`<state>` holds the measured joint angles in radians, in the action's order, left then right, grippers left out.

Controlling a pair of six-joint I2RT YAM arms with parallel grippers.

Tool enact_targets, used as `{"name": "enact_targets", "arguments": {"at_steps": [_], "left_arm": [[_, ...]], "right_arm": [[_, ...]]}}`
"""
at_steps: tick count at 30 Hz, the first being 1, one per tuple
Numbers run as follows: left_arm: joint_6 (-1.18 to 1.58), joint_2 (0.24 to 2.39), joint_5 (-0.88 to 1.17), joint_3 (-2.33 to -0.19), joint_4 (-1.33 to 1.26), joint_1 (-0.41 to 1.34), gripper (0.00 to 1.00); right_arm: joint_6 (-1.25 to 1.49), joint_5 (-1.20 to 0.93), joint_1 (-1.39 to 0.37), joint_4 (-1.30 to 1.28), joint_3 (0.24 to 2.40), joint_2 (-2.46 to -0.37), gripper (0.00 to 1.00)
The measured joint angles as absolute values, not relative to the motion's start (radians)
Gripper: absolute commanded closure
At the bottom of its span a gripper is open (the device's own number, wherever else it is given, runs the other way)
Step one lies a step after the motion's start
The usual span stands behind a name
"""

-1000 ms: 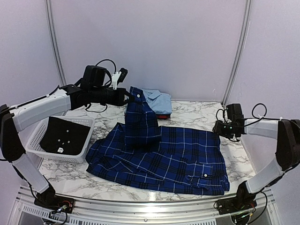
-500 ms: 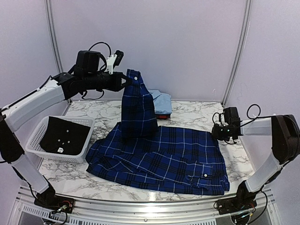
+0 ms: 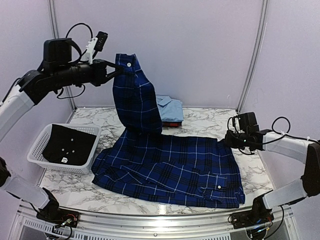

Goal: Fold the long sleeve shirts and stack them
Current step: Pick up the corner of the shirt from the center of the board, then fold the 1/3-folded shirt at the center of the board.

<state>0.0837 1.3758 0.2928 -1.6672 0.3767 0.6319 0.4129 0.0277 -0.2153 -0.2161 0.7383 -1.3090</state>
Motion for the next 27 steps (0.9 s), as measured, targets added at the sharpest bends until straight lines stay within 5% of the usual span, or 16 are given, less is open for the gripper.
{"name": "enact_targets", "arguments": {"at_steps": [3,11,27], "left_arm": [[0.086,1.272,0.363,-1.601,0.403,0.632,1.00],[0.162,0.940,0.501,-1.260,0.499,0.632,1.00],[0.255,0.819,0.356,-1.090,0.616,0.632,1.00]], "right_arm": [[0.446,0.045,-0.269,-0.248,0.691,-1.243,1.00],[0.554,0.073,-0.306,-0.383,0.543,-1.039,0.57],[0.601,0.141,-0.297,-0.480,0.604,-1.048,0.56]]}}
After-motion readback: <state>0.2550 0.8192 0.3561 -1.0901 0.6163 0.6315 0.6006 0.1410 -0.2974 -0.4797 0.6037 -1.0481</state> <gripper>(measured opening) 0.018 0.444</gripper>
